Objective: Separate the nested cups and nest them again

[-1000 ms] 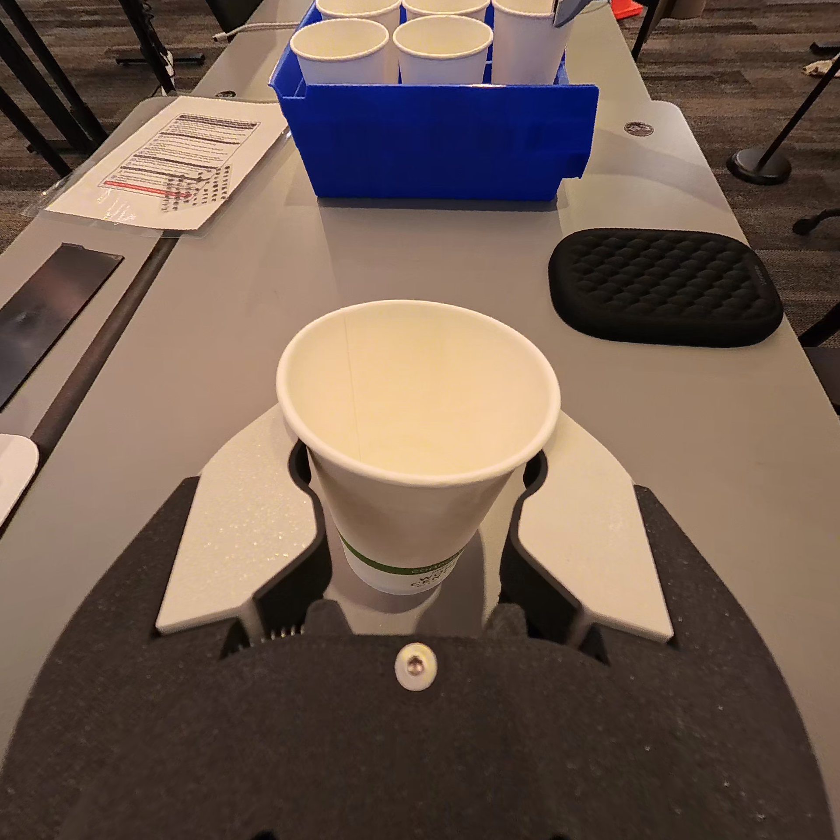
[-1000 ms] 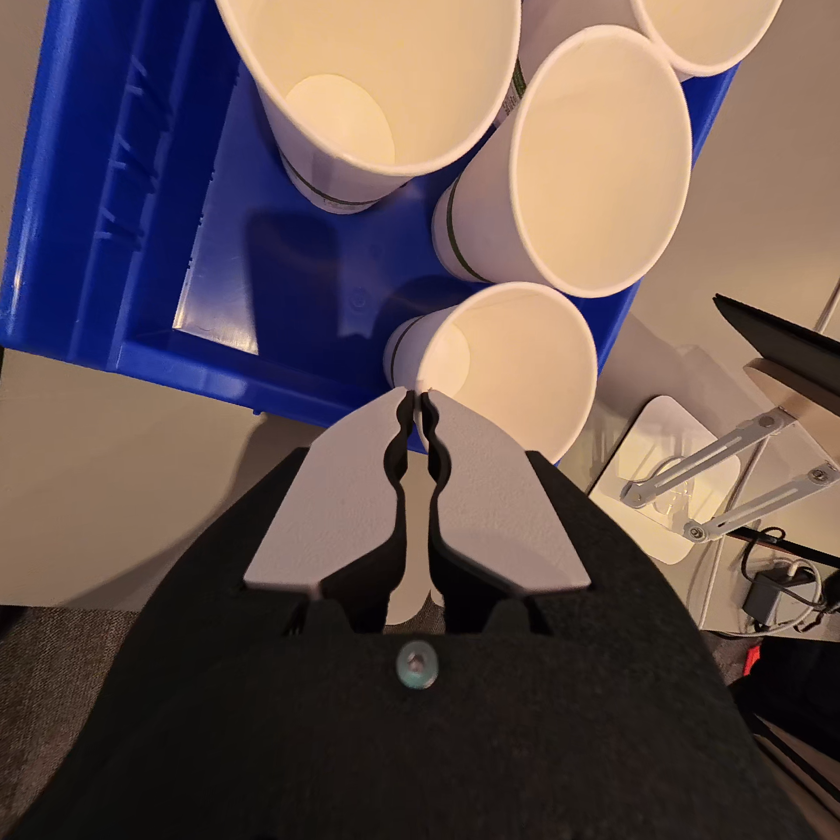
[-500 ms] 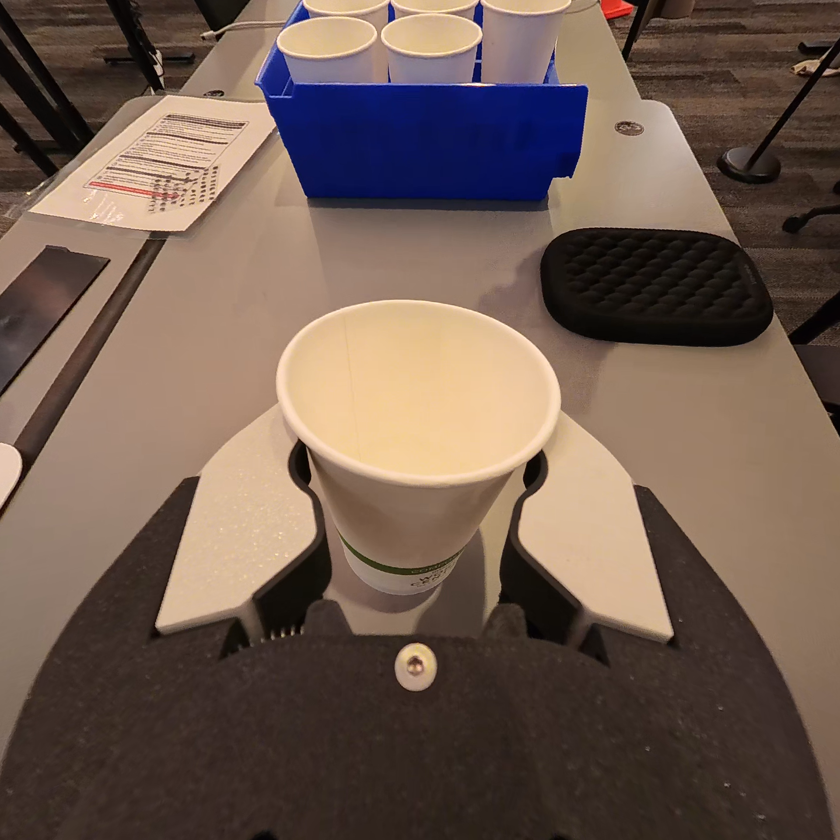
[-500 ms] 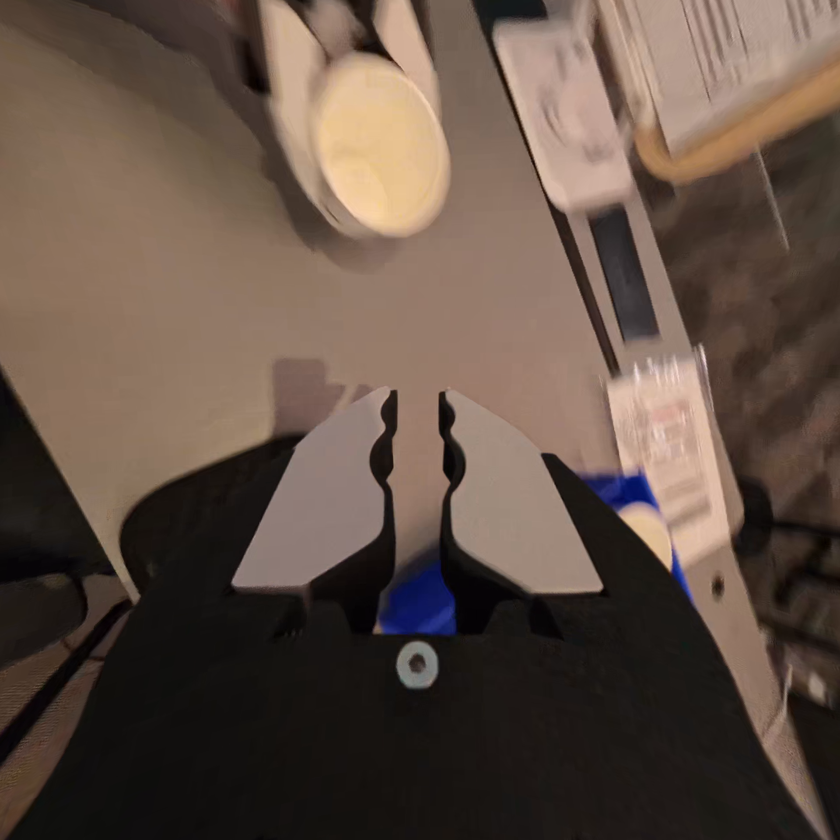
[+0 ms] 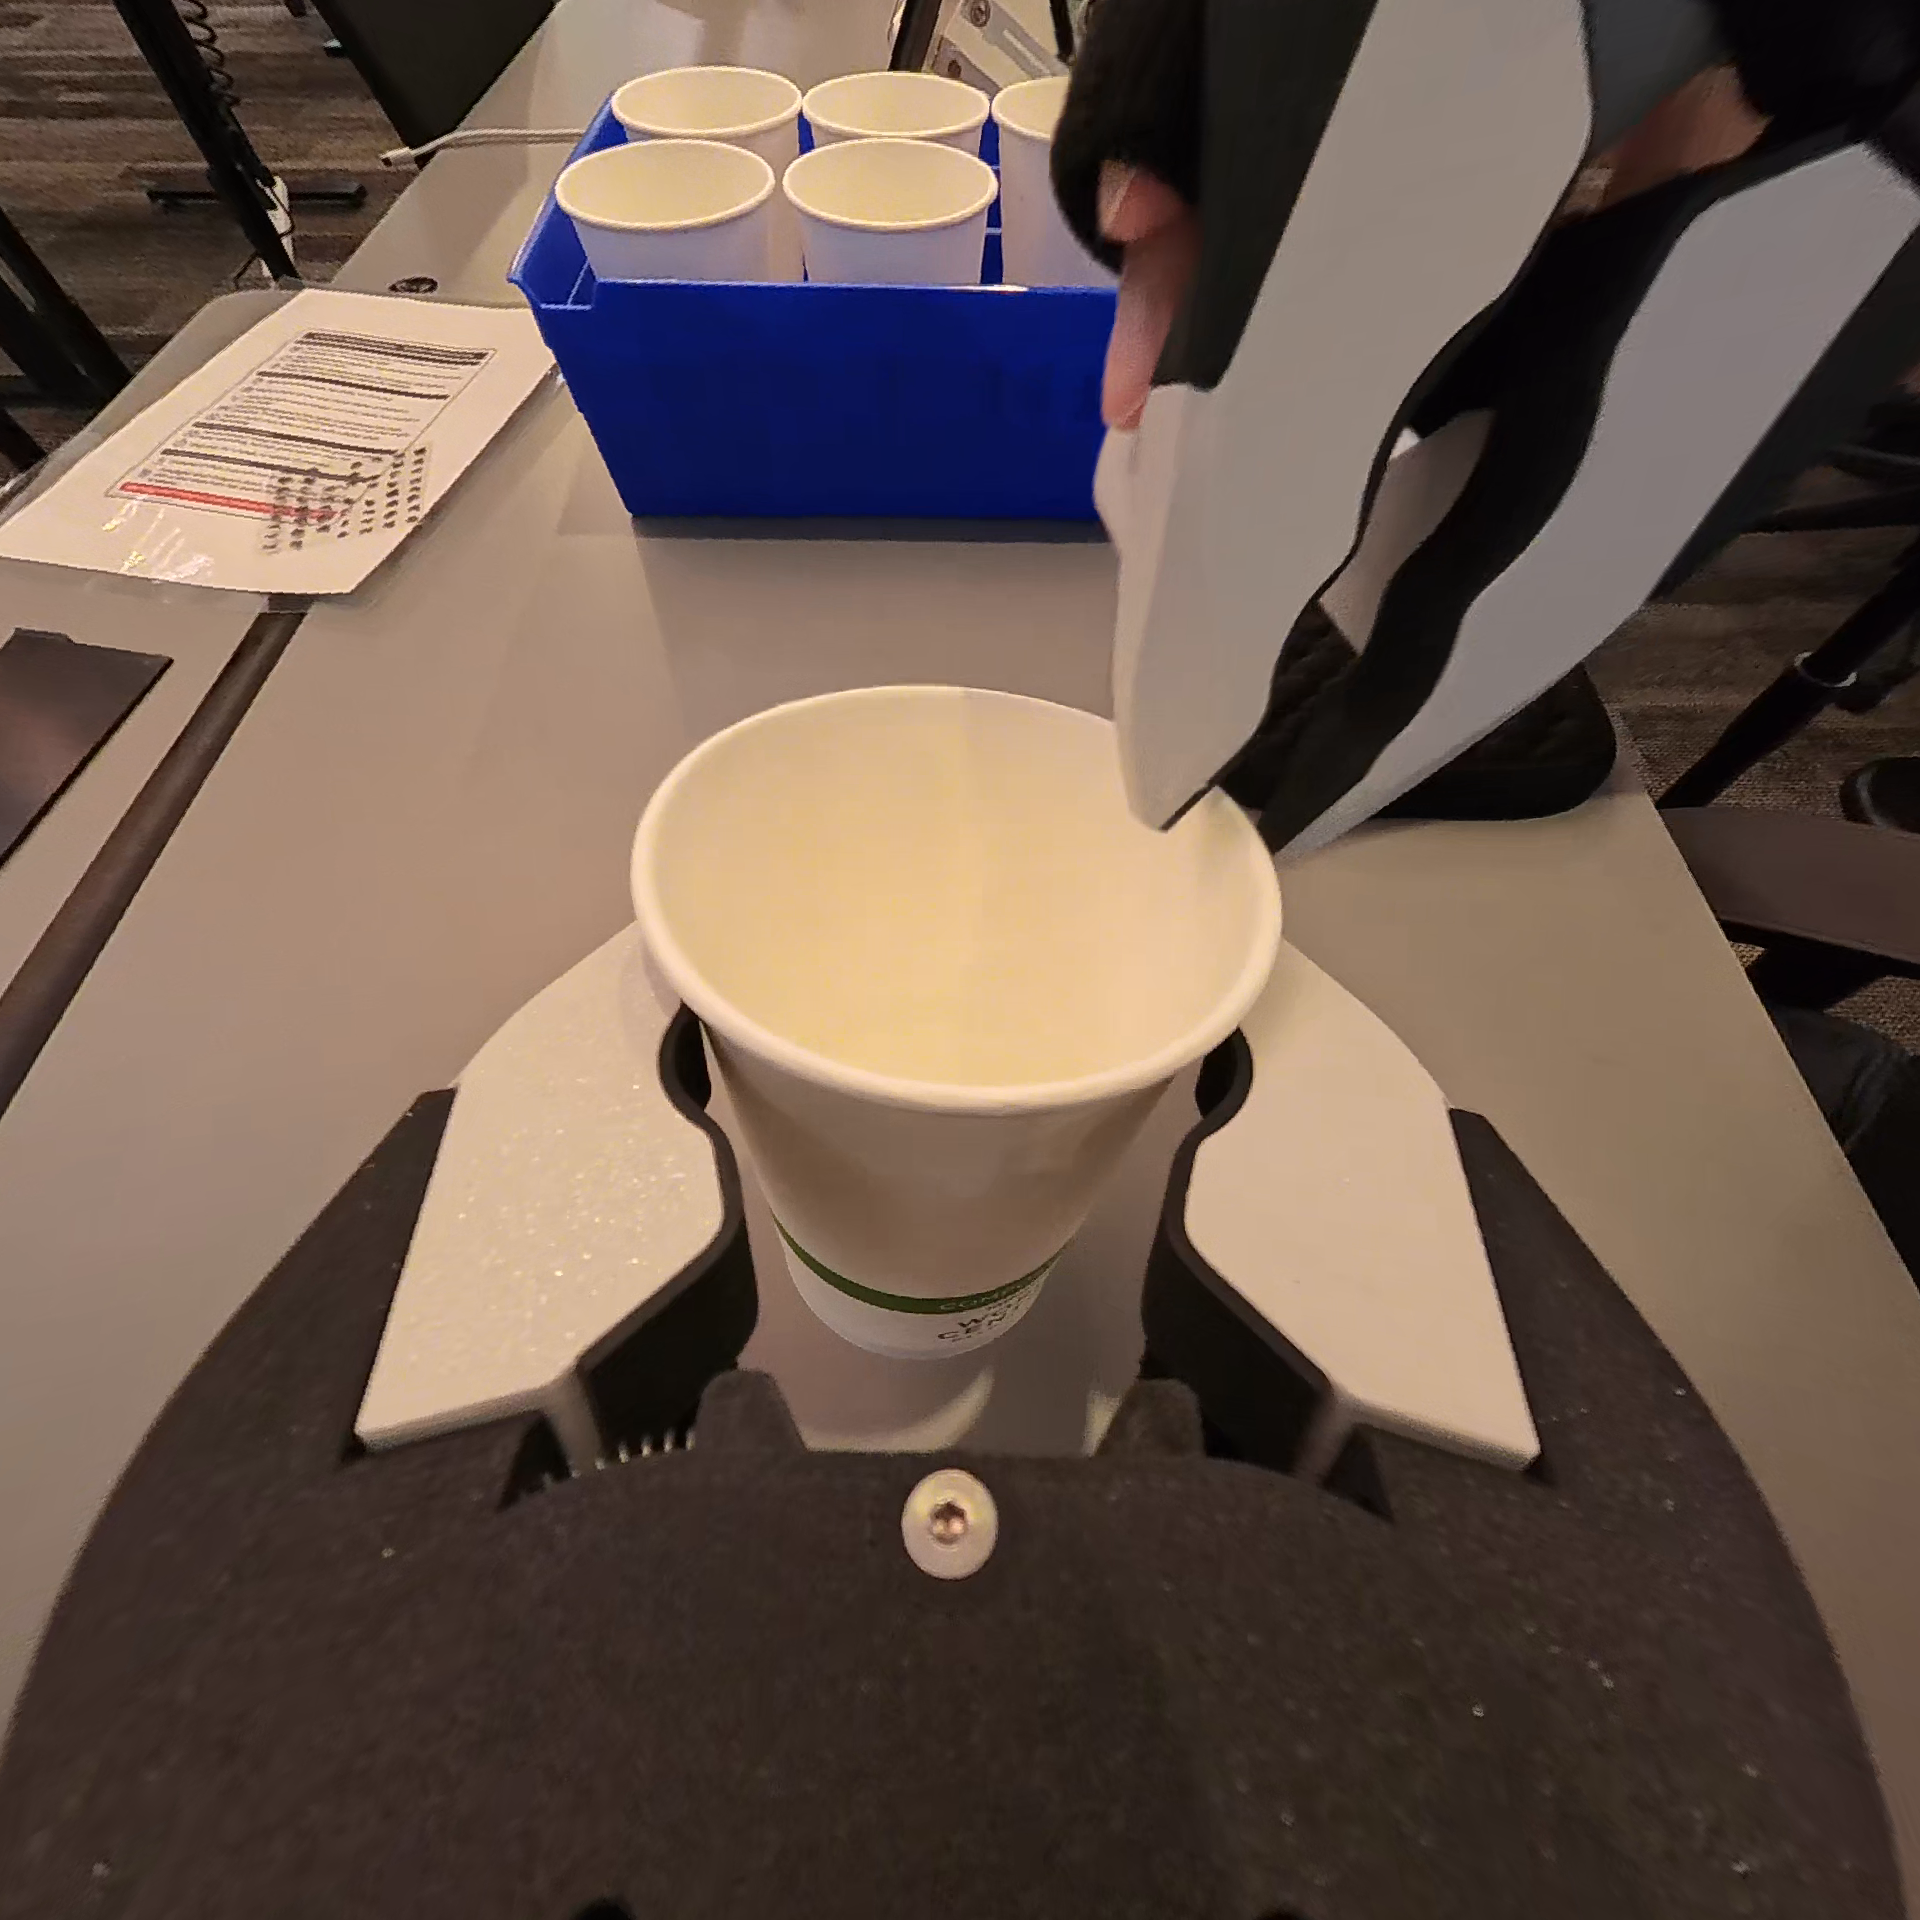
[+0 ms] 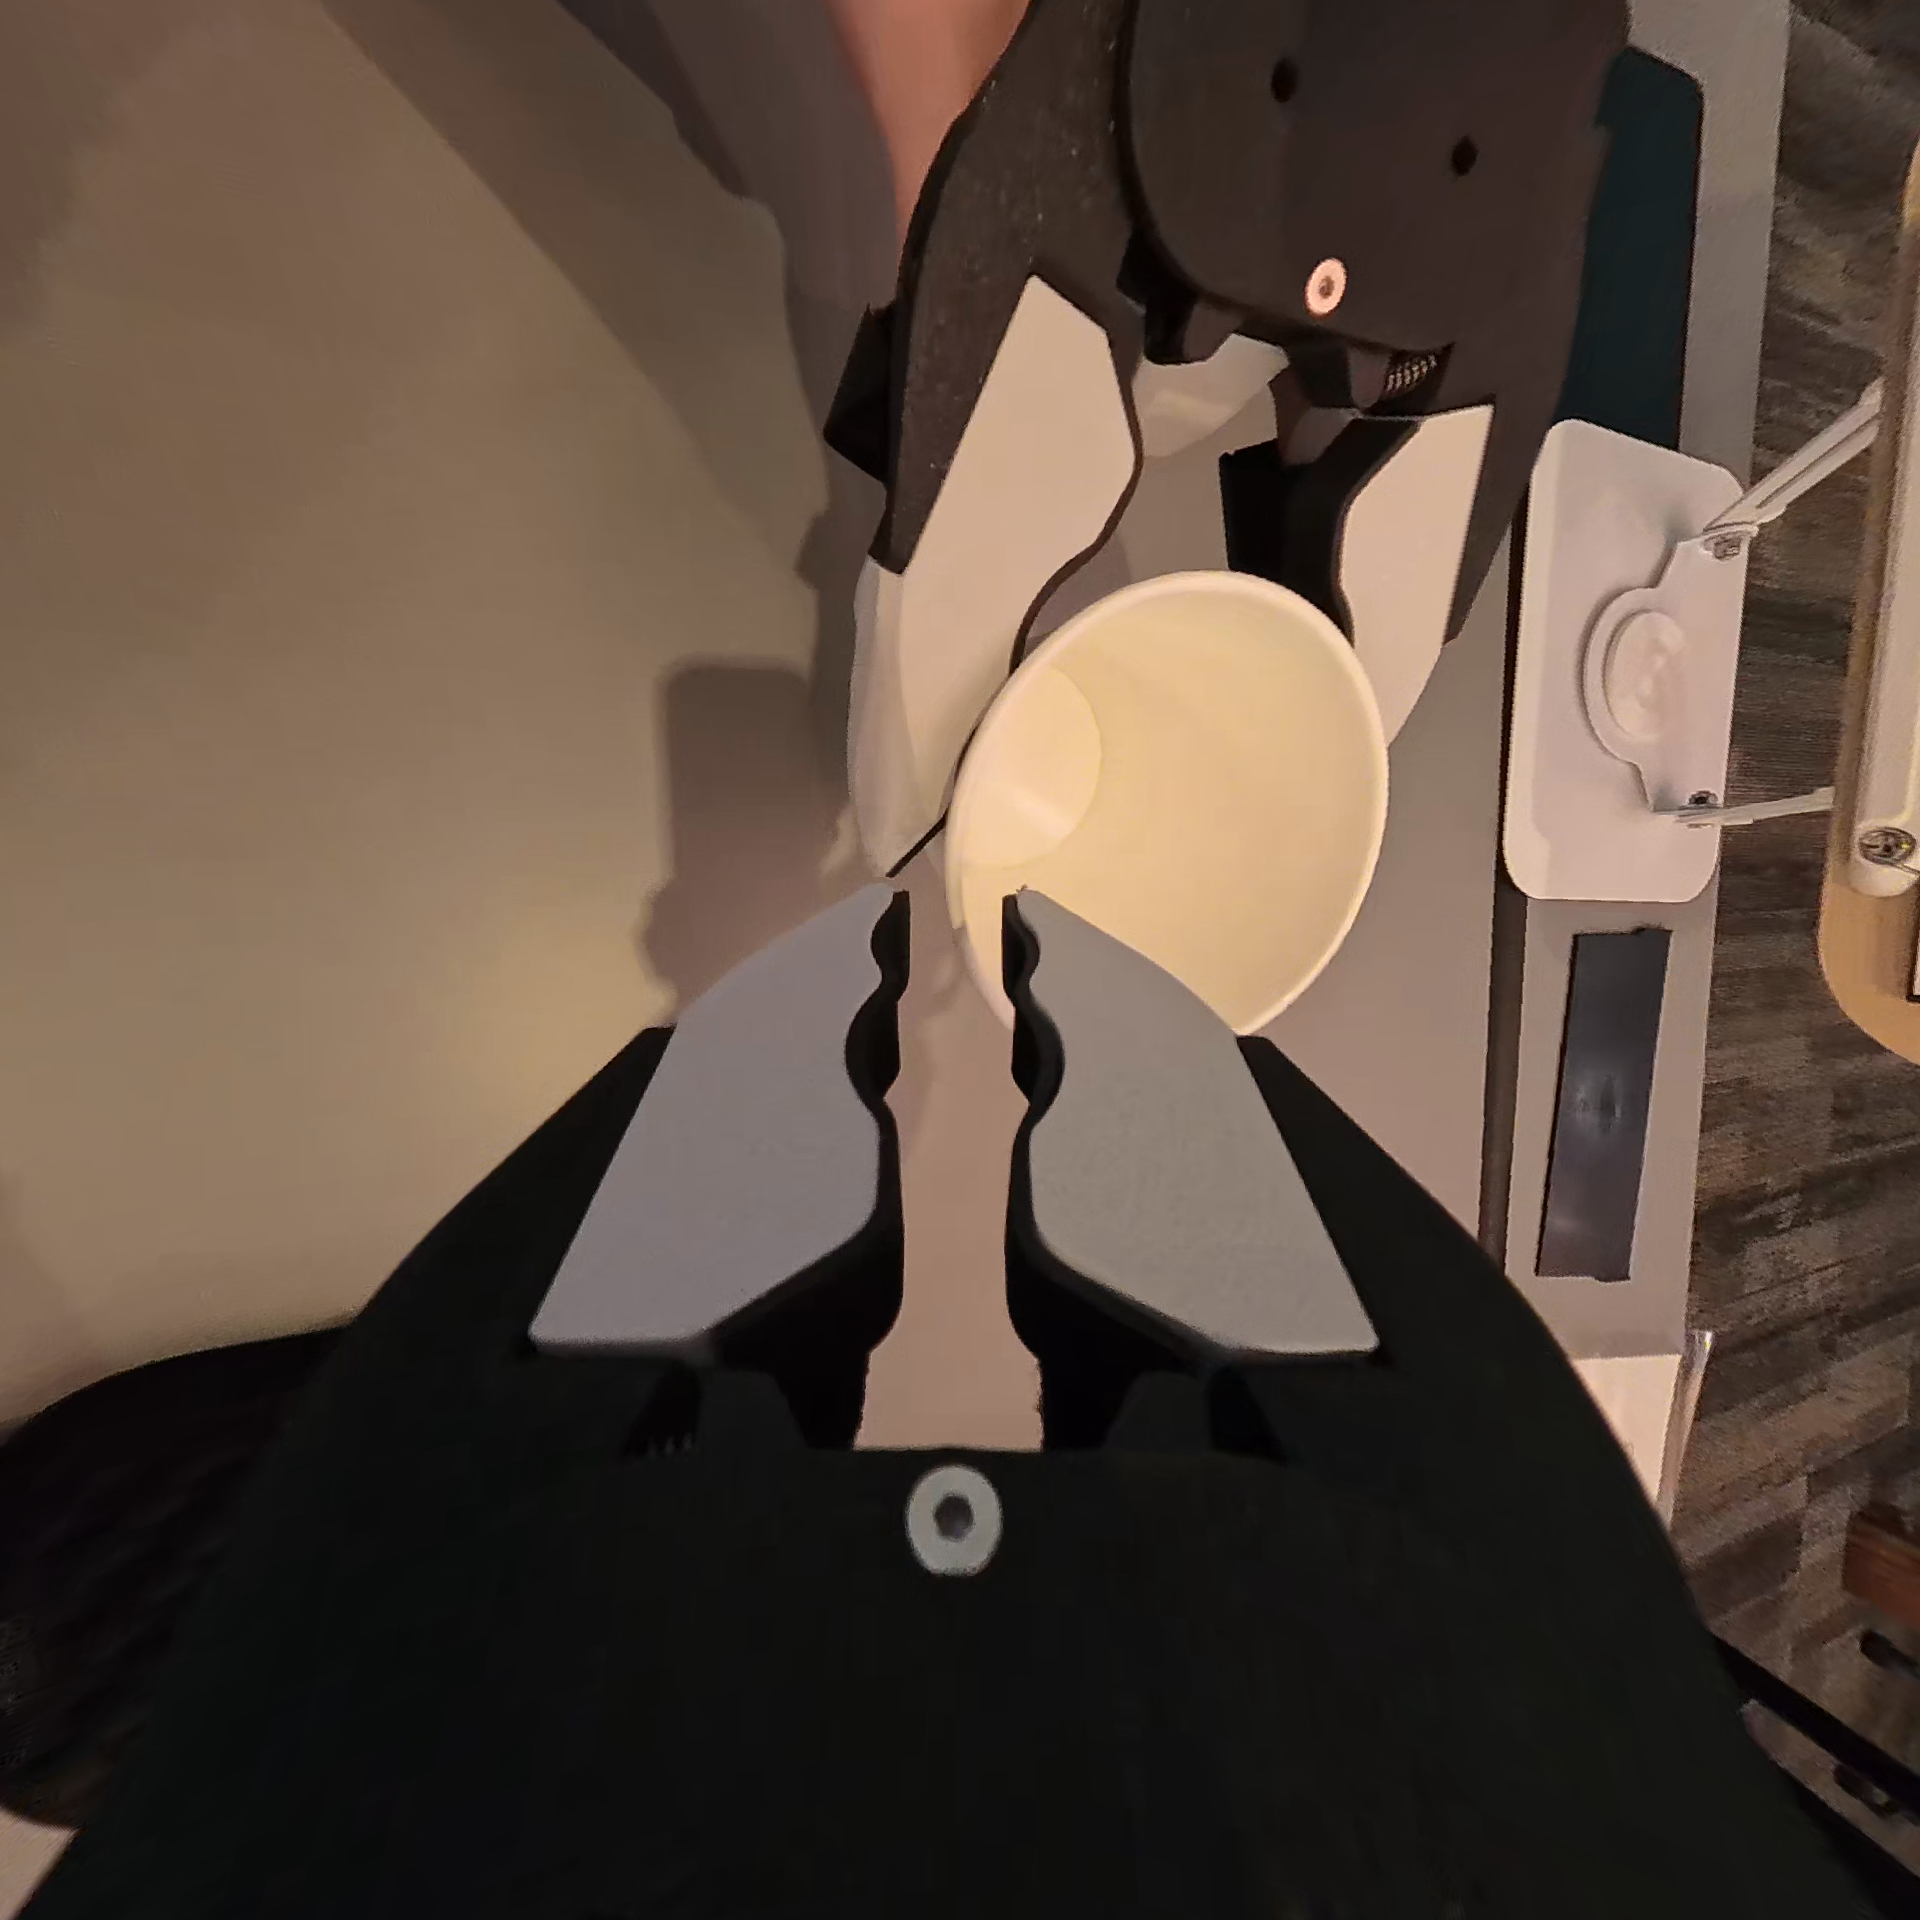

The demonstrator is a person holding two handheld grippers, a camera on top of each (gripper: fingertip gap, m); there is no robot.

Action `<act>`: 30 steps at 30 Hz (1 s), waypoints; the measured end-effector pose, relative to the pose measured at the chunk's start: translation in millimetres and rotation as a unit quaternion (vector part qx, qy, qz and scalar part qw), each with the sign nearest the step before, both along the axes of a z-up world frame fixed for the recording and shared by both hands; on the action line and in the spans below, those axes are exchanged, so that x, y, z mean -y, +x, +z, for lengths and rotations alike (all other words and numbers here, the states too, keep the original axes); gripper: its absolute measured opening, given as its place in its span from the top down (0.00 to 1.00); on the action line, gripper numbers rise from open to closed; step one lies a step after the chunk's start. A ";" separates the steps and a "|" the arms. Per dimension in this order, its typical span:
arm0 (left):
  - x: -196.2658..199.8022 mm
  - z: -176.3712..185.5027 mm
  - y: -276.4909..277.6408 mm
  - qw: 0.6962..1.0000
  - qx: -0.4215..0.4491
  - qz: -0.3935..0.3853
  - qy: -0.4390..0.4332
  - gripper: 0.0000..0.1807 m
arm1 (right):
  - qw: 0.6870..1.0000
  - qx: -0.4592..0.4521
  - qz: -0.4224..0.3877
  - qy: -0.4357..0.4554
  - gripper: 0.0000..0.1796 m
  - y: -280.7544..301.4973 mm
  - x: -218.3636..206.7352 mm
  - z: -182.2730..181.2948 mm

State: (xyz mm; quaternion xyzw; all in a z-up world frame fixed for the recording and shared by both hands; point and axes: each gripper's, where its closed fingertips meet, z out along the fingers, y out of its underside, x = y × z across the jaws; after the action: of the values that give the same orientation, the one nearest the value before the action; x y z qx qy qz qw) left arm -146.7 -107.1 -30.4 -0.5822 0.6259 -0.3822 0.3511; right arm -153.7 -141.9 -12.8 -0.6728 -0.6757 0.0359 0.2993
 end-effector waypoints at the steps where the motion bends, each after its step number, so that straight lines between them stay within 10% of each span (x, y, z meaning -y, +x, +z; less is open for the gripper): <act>1: 1.4 -0.1 0.2 1.000 0.000 -0.003 -0.001 0.49 | 1.000 0.002 0.002 -0.003 0.91 -0.3 -0.7 -2.7; 18: 18.6 11.2 0.5 0.997 0.036 -0.051 -0.039 0.48 | 0.999 0.025 -0.028 -0.009 0.99 29.9 15.9 22.4; 25: 13.2 14.1 -0.6 0.997 0.045 -0.042 -0.047 0.48 | 0.965 0.050 -0.252 0.045 0.99 176.8 19.7 109.8; 30: 13.0 8.6 0.3 0.998 0.032 -0.040 -0.039 0.49 | 0.922 0.050 -0.383 0.005 0.99 274.7 50.5 101.7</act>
State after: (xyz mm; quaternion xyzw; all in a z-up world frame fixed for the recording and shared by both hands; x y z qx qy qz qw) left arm -146.5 -120.1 -21.8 -0.5576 0.6218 -0.4379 0.3327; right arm 121.0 -192.4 88.9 -0.8797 -0.3805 -0.1192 0.2592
